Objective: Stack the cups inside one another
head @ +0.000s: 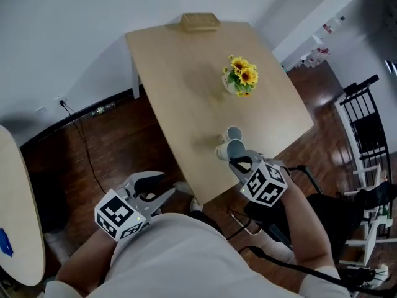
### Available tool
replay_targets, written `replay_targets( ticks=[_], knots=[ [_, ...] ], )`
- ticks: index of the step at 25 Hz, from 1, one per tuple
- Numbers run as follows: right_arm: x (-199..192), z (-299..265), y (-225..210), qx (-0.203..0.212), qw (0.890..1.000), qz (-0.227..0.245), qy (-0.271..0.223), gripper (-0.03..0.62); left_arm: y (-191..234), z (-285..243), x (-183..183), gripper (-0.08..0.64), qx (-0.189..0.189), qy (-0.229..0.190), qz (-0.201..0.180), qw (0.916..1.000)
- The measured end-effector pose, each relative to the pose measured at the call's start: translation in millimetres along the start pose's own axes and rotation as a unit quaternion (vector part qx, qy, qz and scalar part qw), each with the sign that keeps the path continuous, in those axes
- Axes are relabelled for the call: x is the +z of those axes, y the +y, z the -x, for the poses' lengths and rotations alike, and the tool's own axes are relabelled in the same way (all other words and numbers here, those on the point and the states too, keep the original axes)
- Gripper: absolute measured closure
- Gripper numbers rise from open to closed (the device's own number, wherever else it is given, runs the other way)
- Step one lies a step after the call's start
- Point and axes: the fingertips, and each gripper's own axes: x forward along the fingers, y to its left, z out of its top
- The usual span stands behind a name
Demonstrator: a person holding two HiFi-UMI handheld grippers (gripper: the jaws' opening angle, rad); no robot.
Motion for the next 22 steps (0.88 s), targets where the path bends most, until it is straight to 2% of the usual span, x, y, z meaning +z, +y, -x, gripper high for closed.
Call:
replay_targets(
  ticks=[9,15,22],
  knots=[
    [-56.3,22.6,-17.2,-0.005,1.0,-0.022,0.022,0.574,-14.8,-27.8,9.7,0.407,-0.005,0.0,-0.006,1.0],
    [-75.2,22.9,-40.8,-0.001,1.0,-0.005,0.015,0.574,-16.1,-42.8,13.0,0.407,0.027,0.001,0.001,0.9996],
    [-85.5,10.2,-67.2,0.021,0.999,0.028,0.009,0.574,-26.9,-60.3,23.7,0.407,0.066,-0.008,0.012,0.9977]
  ],
)
